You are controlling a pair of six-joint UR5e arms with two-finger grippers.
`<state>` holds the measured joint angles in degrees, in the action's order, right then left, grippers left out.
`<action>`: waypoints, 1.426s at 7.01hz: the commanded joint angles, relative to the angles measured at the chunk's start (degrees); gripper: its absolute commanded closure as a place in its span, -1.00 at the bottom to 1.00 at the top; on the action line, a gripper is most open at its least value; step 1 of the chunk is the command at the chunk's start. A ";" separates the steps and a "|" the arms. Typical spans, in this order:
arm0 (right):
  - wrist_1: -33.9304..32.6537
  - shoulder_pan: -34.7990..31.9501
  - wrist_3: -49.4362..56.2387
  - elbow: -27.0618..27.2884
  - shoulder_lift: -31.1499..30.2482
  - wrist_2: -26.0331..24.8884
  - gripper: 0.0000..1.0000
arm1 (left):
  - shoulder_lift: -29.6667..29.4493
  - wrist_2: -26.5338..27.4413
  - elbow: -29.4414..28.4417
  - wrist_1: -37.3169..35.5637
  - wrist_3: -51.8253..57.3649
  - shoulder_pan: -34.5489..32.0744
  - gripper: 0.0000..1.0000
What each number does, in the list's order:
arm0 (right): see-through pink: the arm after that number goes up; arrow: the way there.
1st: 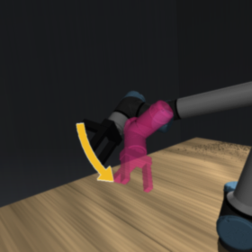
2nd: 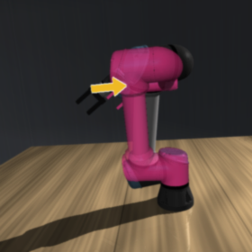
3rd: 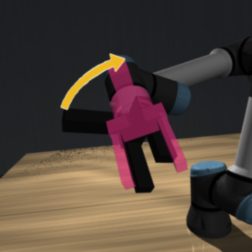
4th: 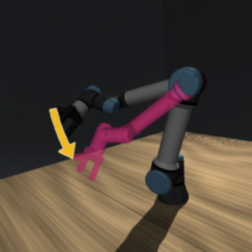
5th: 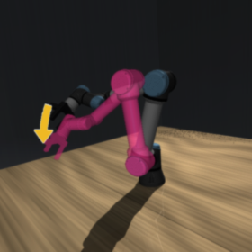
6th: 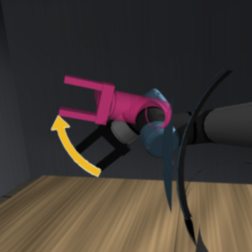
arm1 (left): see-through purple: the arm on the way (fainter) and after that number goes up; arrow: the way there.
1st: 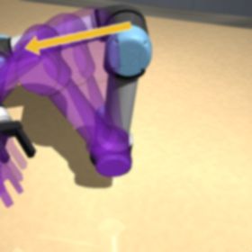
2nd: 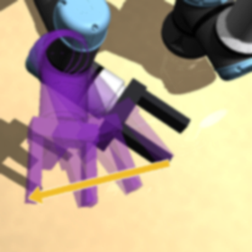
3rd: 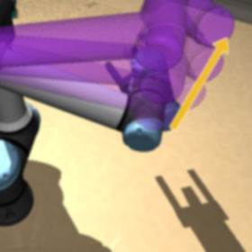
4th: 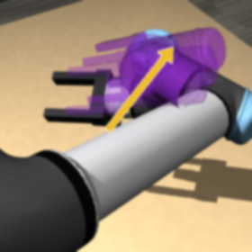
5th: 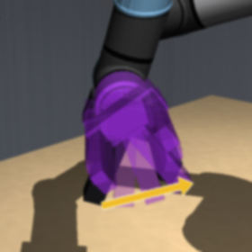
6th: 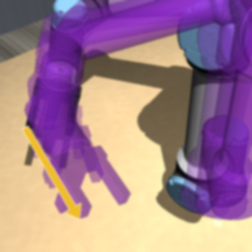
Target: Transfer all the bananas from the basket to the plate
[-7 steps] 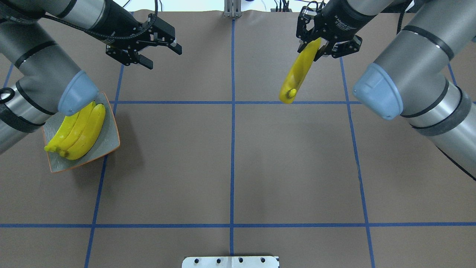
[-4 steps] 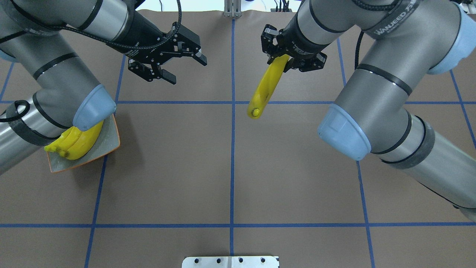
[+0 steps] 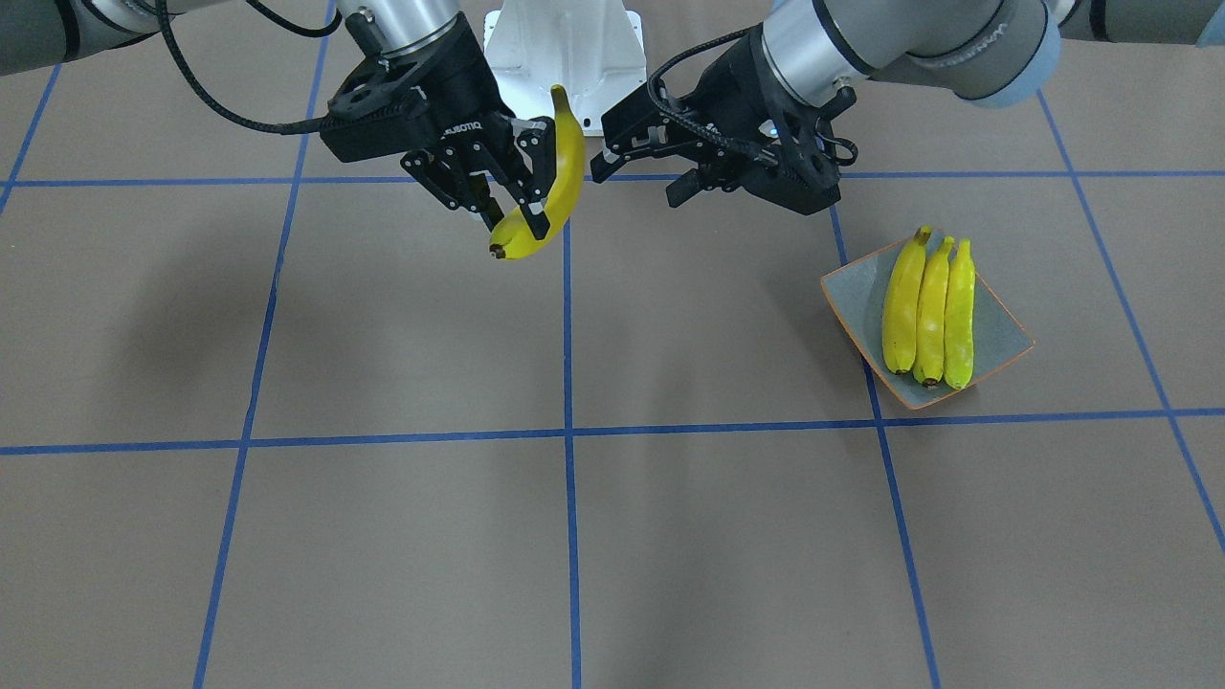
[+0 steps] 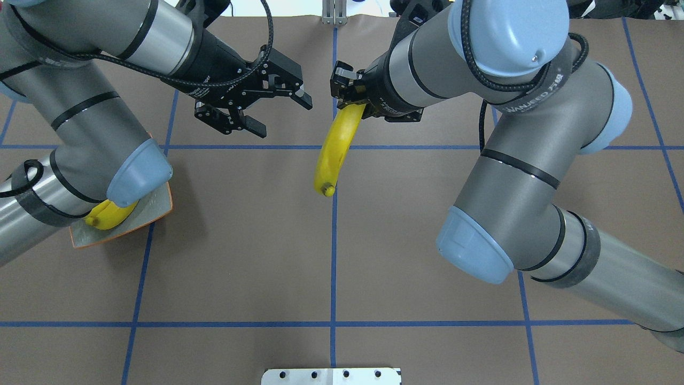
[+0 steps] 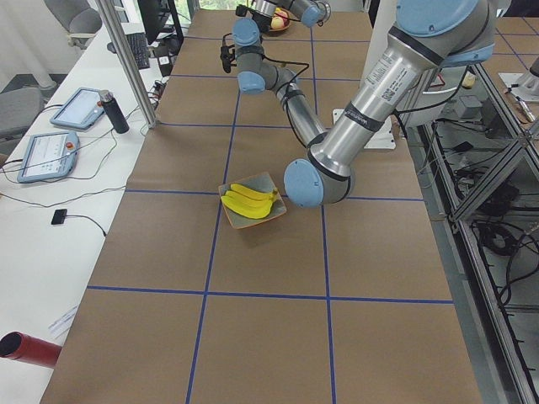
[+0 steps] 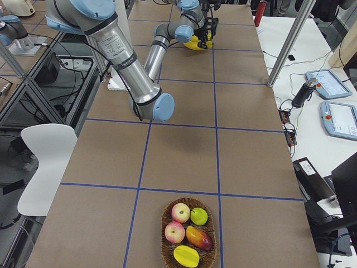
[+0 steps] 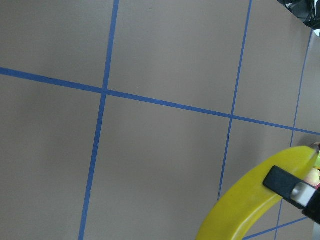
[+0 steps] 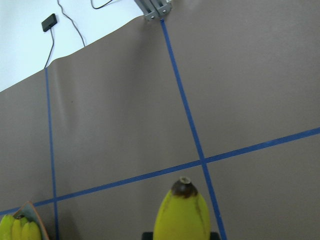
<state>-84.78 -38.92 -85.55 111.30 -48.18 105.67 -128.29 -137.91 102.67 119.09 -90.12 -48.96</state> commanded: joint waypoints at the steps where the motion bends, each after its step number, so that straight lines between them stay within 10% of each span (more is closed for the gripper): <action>1: 6.88 0.43 0.12 0.14 -1.56 0.23 1.00 | 0.05 0.09 0.08 0.18 0.12 0.45 -1.00; 10: 7.35 -0.01 0.12 -0.03 -1.48 0.32 1.00 | 0.06 0.36 -0.10 1.06 0.21 5.72 -1.00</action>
<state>-77.43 -38.91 -85.43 111.27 -49.68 105.93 -128.23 -137.55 102.53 120.17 -89.88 -43.63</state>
